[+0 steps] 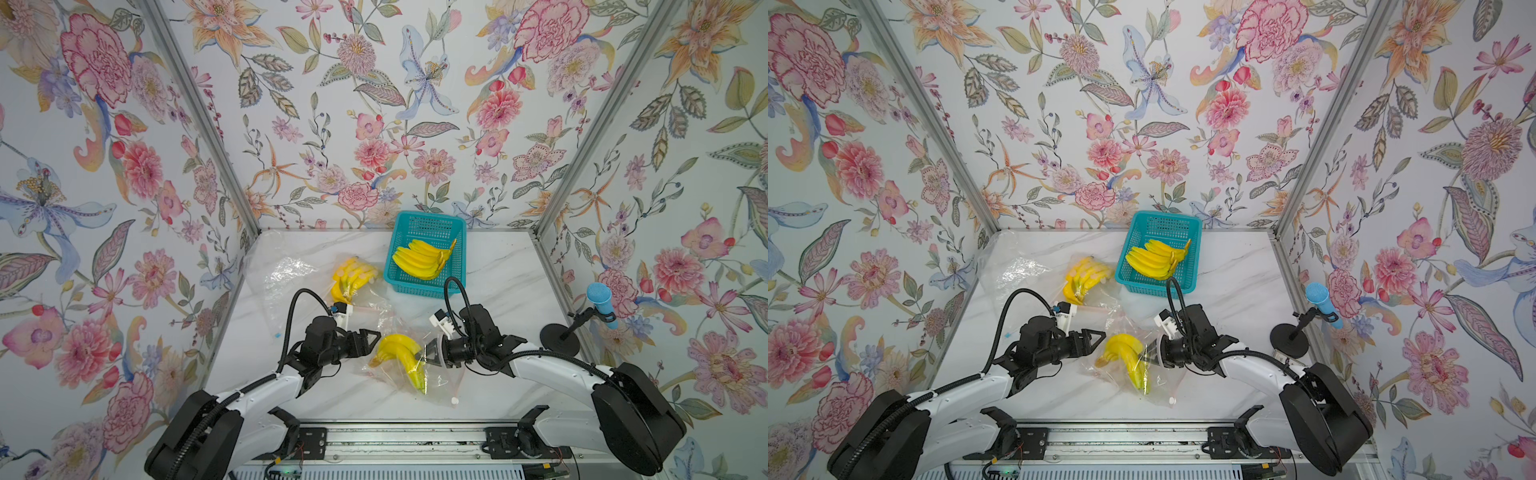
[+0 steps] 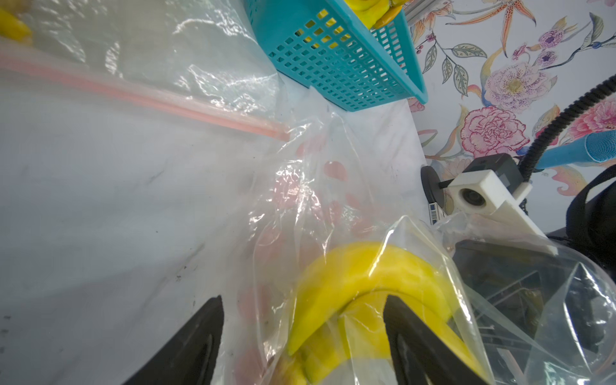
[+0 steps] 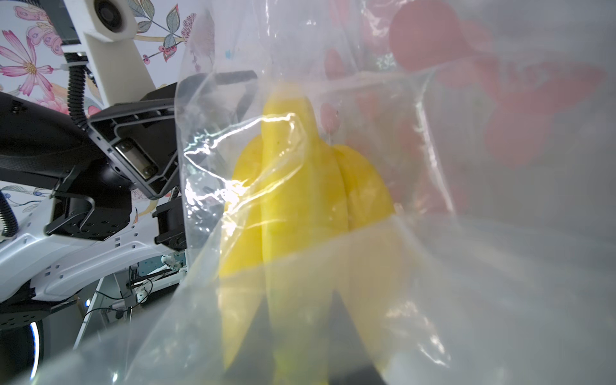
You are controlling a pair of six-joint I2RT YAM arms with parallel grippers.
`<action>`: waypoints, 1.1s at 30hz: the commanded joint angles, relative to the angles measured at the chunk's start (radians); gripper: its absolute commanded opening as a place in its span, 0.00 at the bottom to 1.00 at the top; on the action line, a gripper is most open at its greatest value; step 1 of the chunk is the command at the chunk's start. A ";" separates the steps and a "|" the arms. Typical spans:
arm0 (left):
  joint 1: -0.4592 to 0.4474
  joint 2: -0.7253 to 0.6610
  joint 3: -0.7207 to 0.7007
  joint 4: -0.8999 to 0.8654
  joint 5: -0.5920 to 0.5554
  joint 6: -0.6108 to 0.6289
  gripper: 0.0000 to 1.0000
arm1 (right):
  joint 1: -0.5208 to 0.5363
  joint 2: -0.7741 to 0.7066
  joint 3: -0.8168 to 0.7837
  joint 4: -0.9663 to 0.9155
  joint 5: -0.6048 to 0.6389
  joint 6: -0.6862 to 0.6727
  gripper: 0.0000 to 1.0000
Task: Open the zip-top bag and take out the banana
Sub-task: Pick up the banana from the zipper food storage bag.
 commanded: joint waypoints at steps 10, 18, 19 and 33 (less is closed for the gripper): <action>0.015 0.220 0.082 0.184 0.102 0.011 0.63 | 0.002 0.020 0.016 -0.015 -0.091 -0.055 0.24; 0.030 0.320 0.118 0.174 0.163 -0.030 0.00 | -0.009 0.013 0.018 -0.058 -0.082 -0.081 0.24; 0.037 0.305 0.119 0.140 0.143 -0.024 0.00 | -0.016 0.009 0.019 -0.070 -0.076 -0.084 0.24; 0.139 0.087 0.137 -0.216 0.256 0.132 0.51 | -0.132 -0.033 -0.001 -0.121 -0.068 -0.108 0.24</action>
